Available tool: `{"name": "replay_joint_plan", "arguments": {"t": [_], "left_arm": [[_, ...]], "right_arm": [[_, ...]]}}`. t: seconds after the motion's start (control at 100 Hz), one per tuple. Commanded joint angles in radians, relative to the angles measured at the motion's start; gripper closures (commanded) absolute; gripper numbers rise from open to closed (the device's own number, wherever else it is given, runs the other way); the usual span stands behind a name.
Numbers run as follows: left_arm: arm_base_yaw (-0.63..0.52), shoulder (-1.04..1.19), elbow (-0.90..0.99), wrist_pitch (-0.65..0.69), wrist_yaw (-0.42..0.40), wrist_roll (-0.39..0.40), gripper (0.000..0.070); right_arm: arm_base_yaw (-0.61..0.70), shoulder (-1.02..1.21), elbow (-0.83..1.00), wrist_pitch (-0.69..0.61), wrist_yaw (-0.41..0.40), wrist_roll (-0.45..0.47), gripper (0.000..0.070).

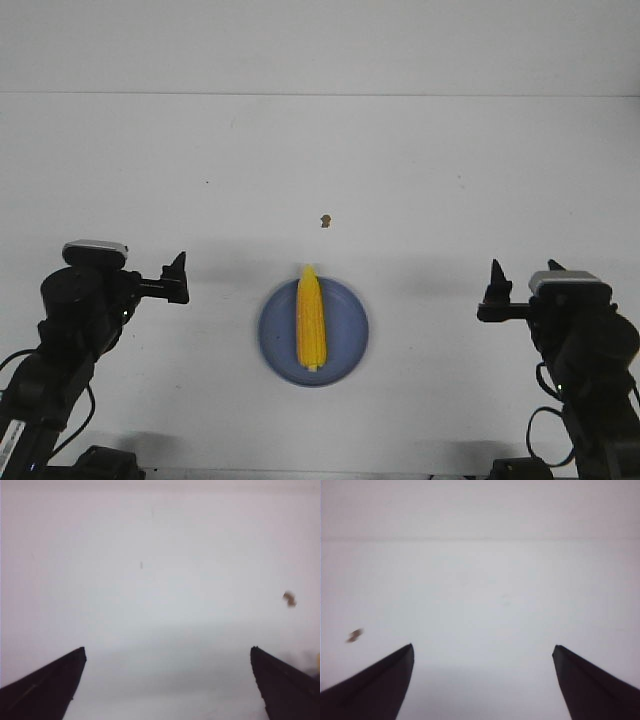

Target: Place corn on plate with both arms

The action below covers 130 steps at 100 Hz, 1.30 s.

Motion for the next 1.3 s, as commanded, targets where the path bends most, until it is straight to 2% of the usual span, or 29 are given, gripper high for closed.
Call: {"name": "replay_joint_plan", "arguments": {"t": [0.0,0.16,0.25,0.36,0.43,0.5,0.55,0.59,0.64,0.75,0.76,1.29], "left_arm": [[0.002,-0.041,0.008,-0.003,-0.003,0.024,0.0000],[0.003,-0.177,-0.067,-0.019,-0.003,0.024,0.0000],[0.003,-0.270,-0.156,-0.006,-0.003,0.024,0.0000],[0.005,-0.380,-0.262,0.003,-0.003,0.018,0.0002],[0.005,-0.439,-0.295,0.013,-0.003,-0.026,0.0056],[0.005,-0.479,-0.297,0.011,-0.003,-0.028,0.0097],[0.005,-0.500,-0.296,0.005,-0.003,-0.026,0.0159],[0.005,-0.512,-0.296,-0.003,-0.003,-0.021,0.0240],[0.005,-0.520,-0.296,-0.010,-0.003,-0.013,0.0369],[0.005,-0.523,-0.296,-0.014,-0.003,-0.005,0.0700],[0.005,-0.523,-0.296,-0.014,-0.003,-0.005,0.0700],[0.005,-0.523,-0.296,-0.010,-0.003,-0.006,0.0688]], "right_arm": [[-0.015,-0.062,-0.060,0.017,-0.003,-0.040,0.0115],[-0.021,-0.264,-0.230,0.060,-0.006,-0.040,0.0116],[-0.019,-0.362,-0.250,0.050,-0.005,-0.040,0.0116],[-0.019,-0.423,-0.251,-0.010,0.040,-0.040,0.0116],[-0.019,-0.428,-0.251,-0.031,0.068,-0.040,0.0116],[-0.019,-0.427,-0.251,-0.031,0.063,-0.040,0.0118],[-0.019,-0.424,-0.251,-0.024,0.062,-0.040,0.0128],[-0.019,-0.424,-0.251,-0.017,0.062,-0.040,0.0179],[-0.019,-0.424,-0.251,-0.004,0.062,-0.041,0.0297],[-0.019,-0.425,-0.251,0.008,0.060,-0.040,0.0679],[-0.019,-0.425,-0.251,0.008,0.060,-0.040,0.0700],[-0.019,-0.425,-0.251,0.015,0.060,-0.040,0.0700]]}}
